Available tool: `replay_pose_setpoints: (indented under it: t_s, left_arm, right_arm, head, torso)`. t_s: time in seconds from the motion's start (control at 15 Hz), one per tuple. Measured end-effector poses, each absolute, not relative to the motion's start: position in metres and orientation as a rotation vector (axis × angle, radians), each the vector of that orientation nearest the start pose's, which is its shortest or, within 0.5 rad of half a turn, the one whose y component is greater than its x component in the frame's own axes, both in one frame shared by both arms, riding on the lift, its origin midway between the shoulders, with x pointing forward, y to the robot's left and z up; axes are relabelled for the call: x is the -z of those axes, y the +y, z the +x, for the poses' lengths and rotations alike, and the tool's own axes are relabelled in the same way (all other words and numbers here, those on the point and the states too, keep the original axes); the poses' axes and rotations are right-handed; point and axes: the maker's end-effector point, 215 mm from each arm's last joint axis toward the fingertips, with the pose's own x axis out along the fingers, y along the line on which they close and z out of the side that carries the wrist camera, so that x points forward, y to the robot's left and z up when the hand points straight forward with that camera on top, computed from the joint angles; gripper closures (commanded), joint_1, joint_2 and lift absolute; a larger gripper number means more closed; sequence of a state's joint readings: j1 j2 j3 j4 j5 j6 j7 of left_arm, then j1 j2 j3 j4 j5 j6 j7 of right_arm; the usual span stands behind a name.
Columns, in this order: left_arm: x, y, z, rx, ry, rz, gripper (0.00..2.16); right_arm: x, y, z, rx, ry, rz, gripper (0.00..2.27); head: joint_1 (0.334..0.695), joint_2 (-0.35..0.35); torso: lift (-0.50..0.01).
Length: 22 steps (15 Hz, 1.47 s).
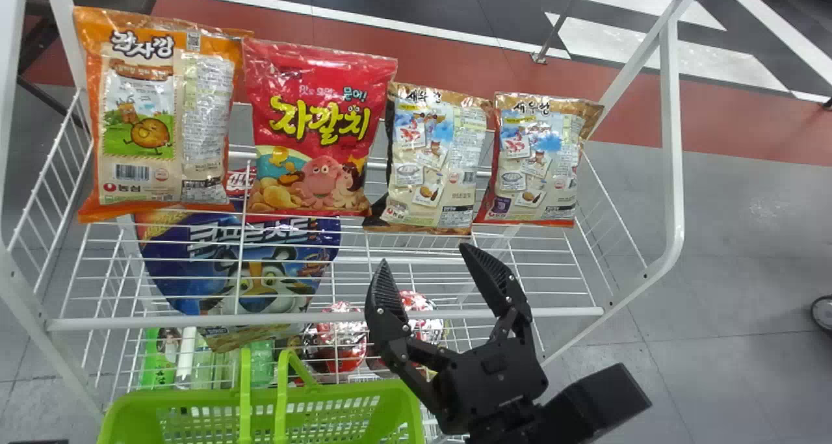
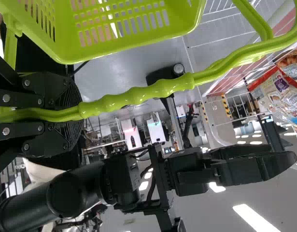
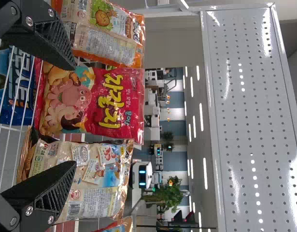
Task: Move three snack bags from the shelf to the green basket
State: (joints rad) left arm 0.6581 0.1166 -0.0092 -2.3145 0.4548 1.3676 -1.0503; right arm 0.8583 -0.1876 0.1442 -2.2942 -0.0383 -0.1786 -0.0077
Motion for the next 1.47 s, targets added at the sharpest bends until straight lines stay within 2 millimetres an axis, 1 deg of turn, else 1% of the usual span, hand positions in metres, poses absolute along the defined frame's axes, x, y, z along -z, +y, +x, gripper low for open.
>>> replay_pose_setpoints:
  t_s: [0.27,0.4,0.47,0.6,0.8,0.93,1.2,1.33,1.47]
  left_arm:
    - [0.388,-0.003,0.131,1.224,1.064,-0.916,1.96]
    - [0.386,-0.005,0.131,1.229,1.063,-0.917,1.96]
    - [0.386,-0.006,0.13,1.232,1.063,-0.917,1.96]
    - [0.386,-0.008,0.129,1.236,1.065,-0.919,1.96]
    - [0.386,-0.008,0.128,1.236,1.066,-0.916,1.96]
    - [0.387,-0.008,0.127,1.236,1.072,-0.909,1.96]
    - [0.389,-0.007,0.124,1.237,1.081,-0.906,1.96]
    - [0.39,-0.006,0.124,1.235,1.086,-0.901,1.96]
    - [0.392,-0.004,0.123,1.235,1.091,-0.896,1.96]
  right_arm:
    - [0.293,-0.154,0.341,-0.223,-0.033,0.021,0.13]
    - [0.291,-0.15,0.354,-0.228,-0.042,0.004,0.13]
    - [0.293,-0.147,0.363,-0.231,-0.033,-0.006,0.13]
    - [0.311,-0.14,0.394,-0.237,0.02,-0.026,0.13]
    - [0.328,-0.129,0.438,-0.24,0.064,-0.033,0.13]
    - [0.337,-0.123,0.459,-0.247,0.093,-0.031,0.13]
    - [0.338,-0.112,0.493,-0.265,0.116,-0.007,0.13]
    - [0.336,-0.106,0.504,-0.282,0.12,0.015,0.13]
    - [0.337,-0.098,0.513,-0.308,0.133,0.043,0.14]
  head:
    - [0.695,-0.35]
    - [0.695,-0.35]
    - [0.695,-0.35]
    - [0.695,-0.344]
    - [0.695,-0.291]
    - [0.695,-0.271]
    - [0.695,-0.23]
    - [0.695,-0.215]
    - [0.695,-0.19]
  torso:
    - [-0.048]
    - [-0.048]
    - [-0.048]
    - [-0.048]
    - [-0.048]
    - [-0.048]
    - [-0.048]
    - [-0.048]
    - [-0.048]
